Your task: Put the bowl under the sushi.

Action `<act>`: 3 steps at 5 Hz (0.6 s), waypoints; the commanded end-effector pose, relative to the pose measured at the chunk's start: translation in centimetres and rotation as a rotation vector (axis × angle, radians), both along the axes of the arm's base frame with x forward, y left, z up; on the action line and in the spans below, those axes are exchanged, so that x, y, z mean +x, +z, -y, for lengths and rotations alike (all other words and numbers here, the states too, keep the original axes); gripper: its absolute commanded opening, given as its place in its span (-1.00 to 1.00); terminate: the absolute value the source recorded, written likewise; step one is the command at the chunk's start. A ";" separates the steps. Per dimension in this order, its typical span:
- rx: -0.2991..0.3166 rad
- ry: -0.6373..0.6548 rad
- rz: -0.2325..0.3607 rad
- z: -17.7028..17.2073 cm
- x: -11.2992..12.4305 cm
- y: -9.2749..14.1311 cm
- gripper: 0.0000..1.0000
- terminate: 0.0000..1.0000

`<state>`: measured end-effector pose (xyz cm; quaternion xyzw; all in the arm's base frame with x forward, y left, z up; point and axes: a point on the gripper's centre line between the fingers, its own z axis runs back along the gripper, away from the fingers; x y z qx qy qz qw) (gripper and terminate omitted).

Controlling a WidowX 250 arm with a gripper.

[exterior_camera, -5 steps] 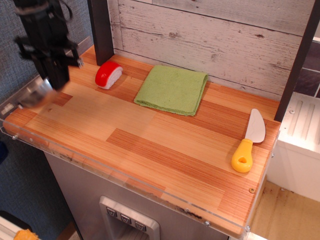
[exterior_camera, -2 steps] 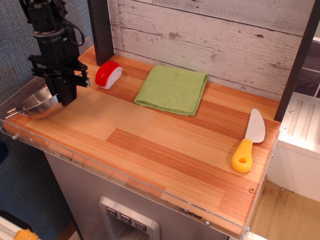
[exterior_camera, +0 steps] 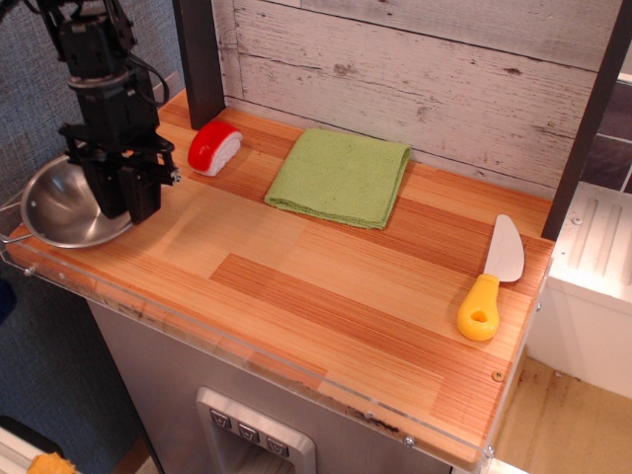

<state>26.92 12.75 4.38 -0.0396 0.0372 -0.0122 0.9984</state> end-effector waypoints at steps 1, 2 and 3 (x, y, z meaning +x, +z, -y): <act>-0.003 0.004 0.249 2.5 -2.1 9.3 1.00 -1.00; 0.050 0.132 0.269 2.4 -3.2 11.7 1.00 -1.00; 0.052 0.184 0.232 1.9 -3.3 11.7 1.00 -1.00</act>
